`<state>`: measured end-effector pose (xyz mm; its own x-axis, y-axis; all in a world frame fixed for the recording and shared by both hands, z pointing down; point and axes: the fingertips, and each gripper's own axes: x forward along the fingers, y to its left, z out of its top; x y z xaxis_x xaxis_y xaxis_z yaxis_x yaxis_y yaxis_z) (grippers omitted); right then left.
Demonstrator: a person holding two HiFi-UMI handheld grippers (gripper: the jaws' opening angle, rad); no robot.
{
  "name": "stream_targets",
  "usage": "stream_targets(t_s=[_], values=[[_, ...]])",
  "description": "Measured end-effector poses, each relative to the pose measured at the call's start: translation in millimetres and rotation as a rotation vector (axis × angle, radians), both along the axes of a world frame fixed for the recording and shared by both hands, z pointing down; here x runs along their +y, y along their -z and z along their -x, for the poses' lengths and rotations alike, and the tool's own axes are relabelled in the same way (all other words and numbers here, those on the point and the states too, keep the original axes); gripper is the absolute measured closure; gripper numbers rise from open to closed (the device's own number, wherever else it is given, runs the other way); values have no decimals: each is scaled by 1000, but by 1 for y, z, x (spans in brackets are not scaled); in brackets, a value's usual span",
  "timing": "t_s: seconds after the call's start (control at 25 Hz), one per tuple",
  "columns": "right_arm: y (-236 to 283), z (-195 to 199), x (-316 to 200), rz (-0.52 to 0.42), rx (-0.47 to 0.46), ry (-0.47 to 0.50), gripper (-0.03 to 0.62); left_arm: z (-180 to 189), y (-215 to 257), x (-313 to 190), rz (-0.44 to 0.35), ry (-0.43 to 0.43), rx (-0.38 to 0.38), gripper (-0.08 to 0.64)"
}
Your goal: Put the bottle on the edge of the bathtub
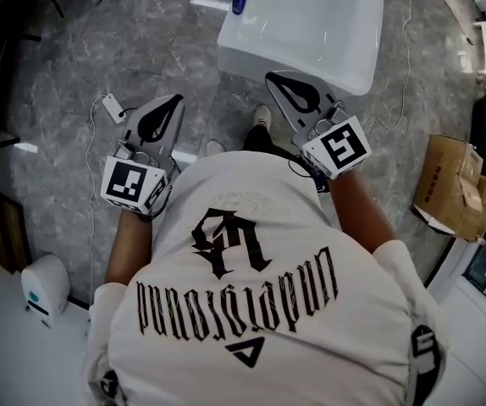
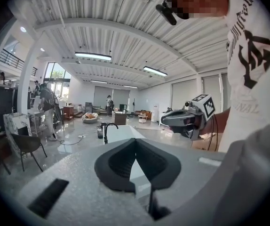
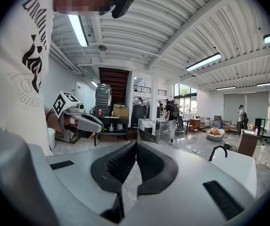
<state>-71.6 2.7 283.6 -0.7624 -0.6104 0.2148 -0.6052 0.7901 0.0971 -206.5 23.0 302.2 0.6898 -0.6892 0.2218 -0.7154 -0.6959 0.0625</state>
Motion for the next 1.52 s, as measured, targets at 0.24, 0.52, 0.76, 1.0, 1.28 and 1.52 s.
stream_targets(t_s=[0.24, 0.52, 0.76, 1.0, 1.28, 1.52], values=[[-3, 18, 34, 13, 8, -36, 577, 22, -7, 24, 25, -21, 31, 546], [6, 7, 57, -1, 37, -52, 577, 11, -3, 42, 22, -43, 55, 545], [8, -13, 76, -3, 66, -48, 577, -10, 13, 58, 13, -28, 72, 545], [7, -52, 100, 14, 58, -28, 577, -49, 18, 80, 17, -13, 82, 545], [7, -98, 143, 12, 33, 4, 577, -98, 19, 122, 24, 0, 64, 545], [14, -140, 180, 5, 7, 24, 577, -146, 18, 156, 14, 2, 37, 545]])
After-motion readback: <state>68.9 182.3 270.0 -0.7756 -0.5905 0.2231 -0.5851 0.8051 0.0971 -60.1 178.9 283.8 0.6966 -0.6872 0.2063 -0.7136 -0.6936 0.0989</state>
